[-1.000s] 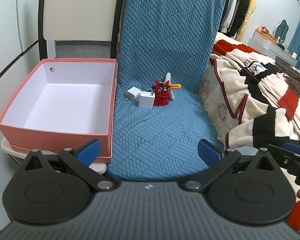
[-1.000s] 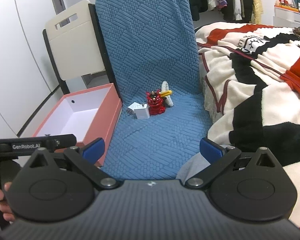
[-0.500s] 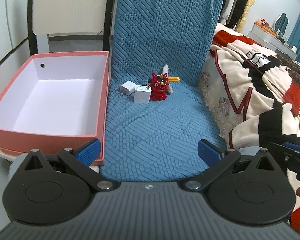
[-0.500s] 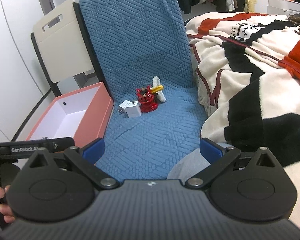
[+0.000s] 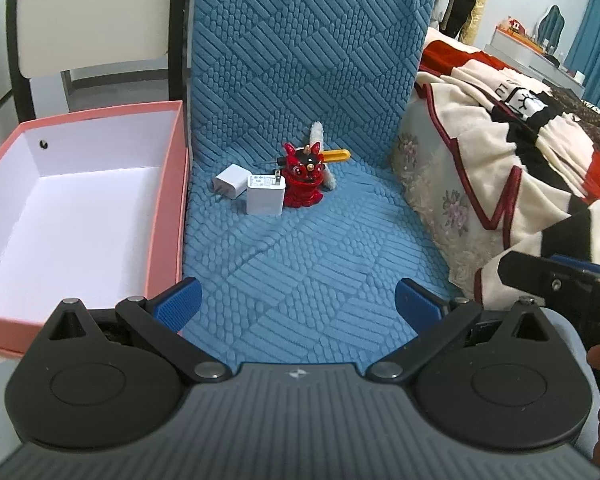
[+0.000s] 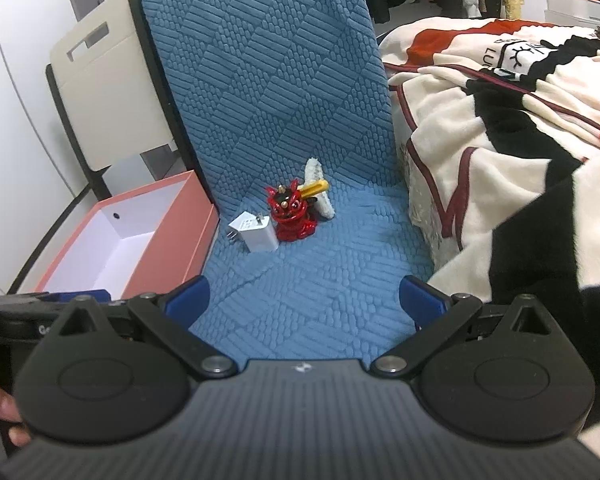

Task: Organize rigid objects
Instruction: 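Move both tools toward the red figurine and white charger, then close the right gripper on the red figurine while the left grips the white charger, then lift the red figurine and white charger and carry both over the pink box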

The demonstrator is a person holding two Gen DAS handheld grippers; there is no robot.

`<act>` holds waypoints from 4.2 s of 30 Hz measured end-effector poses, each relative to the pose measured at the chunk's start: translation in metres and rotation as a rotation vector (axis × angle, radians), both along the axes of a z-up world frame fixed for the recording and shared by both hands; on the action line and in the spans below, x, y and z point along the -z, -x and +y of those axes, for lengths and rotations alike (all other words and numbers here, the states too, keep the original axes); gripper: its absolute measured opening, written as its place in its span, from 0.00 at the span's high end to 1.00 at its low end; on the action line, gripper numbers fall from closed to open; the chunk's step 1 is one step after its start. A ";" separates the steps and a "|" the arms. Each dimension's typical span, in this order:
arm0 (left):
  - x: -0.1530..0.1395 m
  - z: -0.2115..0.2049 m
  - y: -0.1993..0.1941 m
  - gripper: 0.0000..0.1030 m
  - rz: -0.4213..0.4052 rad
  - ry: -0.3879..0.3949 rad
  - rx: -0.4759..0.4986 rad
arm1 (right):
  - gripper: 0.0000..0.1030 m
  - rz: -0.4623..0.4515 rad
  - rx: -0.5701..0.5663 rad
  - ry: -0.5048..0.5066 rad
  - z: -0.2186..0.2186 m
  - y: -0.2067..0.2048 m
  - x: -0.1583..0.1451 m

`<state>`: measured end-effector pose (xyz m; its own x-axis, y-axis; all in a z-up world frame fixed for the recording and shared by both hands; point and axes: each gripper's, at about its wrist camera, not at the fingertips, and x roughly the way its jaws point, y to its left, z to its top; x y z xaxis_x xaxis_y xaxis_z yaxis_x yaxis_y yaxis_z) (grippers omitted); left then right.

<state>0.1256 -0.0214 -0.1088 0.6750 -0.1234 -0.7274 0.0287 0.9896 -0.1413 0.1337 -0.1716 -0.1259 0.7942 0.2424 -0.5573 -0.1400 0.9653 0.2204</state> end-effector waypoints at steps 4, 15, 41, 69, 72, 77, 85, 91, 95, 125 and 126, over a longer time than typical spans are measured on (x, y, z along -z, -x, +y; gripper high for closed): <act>0.008 0.000 -0.019 0.00 0.002 0.004 0.008 | 0.00 0.000 0.004 -0.004 -0.001 -0.017 0.006; 0.037 -0.009 -0.075 0.00 -0.014 0.005 0.045 | 0.00 0.014 0.031 -0.025 -0.003 -0.071 0.029; 0.115 -0.010 -0.171 0.05 -0.044 -0.003 0.033 | 0.06 0.076 0.041 -0.139 -0.007 -0.190 0.086; 0.148 0.016 -0.217 0.28 -0.041 -0.100 -0.046 | 0.32 0.124 -0.145 -0.198 0.046 -0.266 0.108; 0.148 0.015 -0.221 0.28 -0.044 -0.096 -0.054 | 0.33 0.127 -0.142 -0.178 0.049 -0.272 0.112; 0.149 0.014 -0.229 0.29 -0.045 -0.094 -0.059 | 0.38 0.134 -0.143 -0.190 0.047 -0.274 0.114; 0.147 0.014 -0.230 0.41 -0.057 -0.058 -0.033 | 0.38 0.130 -0.126 -0.164 0.045 -0.265 0.109; 0.145 0.018 -0.230 0.44 -0.049 -0.006 -0.049 | 0.38 0.133 -0.111 -0.163 0.039 -0.257 0.105; 0.143 0.020 -0.225 0.44 -0.029 0.011 -0.044 | 0.39 0.125 -0.101 -0.156 0.035 -0.248 0.103; 0.132 0.021 -0.205 0.44 -0.023 0.036 0.014 | 0.43 0.144 0.068 -0.106 0.007 -0.166 0.104; 0.132 0.022 -0.205 0.44 -0.022 0.036 0.013 | 0.42 0.144 0.068 -0.097 0.008 -0.167 0.105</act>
